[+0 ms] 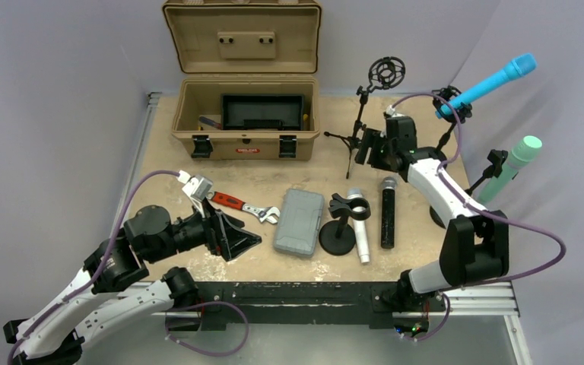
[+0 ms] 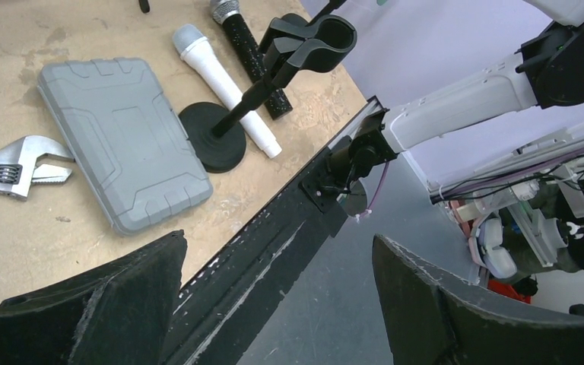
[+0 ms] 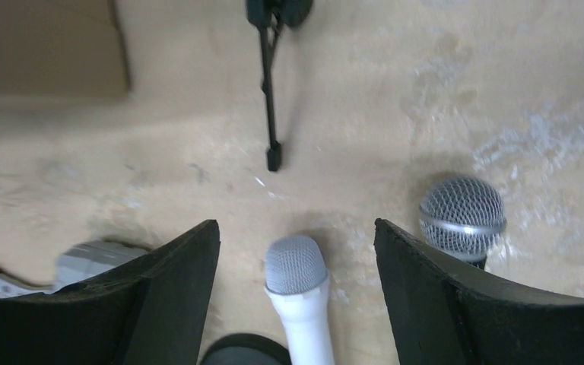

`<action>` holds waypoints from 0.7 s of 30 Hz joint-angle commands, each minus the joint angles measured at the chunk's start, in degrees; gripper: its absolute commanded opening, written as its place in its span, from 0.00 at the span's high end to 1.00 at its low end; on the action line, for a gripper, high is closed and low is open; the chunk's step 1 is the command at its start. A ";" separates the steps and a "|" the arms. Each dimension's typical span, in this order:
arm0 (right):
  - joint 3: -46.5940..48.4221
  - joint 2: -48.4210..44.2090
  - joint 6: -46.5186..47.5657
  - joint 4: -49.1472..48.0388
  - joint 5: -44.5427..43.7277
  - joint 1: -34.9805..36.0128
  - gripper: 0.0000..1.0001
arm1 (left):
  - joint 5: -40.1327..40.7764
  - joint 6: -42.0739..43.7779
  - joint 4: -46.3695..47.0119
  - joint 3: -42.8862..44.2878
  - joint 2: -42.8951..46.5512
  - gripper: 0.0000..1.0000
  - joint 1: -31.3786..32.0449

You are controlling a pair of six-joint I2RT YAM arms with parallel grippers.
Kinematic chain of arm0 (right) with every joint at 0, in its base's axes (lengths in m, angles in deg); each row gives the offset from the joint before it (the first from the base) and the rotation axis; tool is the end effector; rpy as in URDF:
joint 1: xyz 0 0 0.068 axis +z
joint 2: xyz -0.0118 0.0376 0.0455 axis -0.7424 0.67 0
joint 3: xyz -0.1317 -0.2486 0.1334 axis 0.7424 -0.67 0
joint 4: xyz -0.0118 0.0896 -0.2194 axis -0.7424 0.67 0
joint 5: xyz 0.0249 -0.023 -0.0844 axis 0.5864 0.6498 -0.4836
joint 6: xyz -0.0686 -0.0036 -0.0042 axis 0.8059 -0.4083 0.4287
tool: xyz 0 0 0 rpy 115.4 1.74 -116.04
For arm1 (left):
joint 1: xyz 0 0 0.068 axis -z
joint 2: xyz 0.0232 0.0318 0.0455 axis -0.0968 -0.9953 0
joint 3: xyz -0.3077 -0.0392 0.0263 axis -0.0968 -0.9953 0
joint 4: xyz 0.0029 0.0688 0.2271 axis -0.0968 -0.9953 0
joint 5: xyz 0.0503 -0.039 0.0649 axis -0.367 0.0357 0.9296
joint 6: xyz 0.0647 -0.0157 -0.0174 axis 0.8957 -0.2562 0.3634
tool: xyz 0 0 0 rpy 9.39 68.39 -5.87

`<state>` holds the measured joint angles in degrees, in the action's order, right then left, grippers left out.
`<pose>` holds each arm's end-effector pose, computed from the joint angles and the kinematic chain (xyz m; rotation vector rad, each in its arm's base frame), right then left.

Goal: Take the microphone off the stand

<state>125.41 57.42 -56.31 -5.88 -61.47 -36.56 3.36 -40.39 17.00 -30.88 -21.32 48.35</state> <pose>0.2967 0.0590 0.2955 0.2269 2.3621 0.2663 0.0248 -0.0446 0.3598 0.3191 1.9722 -1.2281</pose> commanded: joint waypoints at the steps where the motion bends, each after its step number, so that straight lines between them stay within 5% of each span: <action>1: 2.12 -1.96 -1.20 -13.57 14.05 -2.80 0.28 | -1.44 -1.72 2.81 1.79 -0.96 0.11 -0.03; 10: -11.45 -0.62 -27.83 -53.41 29.05 -9.98 0.37 | -0.49 -2.77 1.59 2.27 -0.01 0.12 -0.03; 15: -11.69 5.07 -32.29 -62.89 29.90 -10.94 0.39 | -0.36 -3.00 1.36 2.50 0.00 0.12 0.01; 21: -8.63 9.20 -24.42 -60.23 33.30 -13.78 0.46 | -0.01 -3.49 0.67 2.36 0.40 0.13 -0.03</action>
<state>114.44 65.75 -83.28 -62.95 -32.10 -48.14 2.92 -42.82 16.89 -30.44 -21.58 48.35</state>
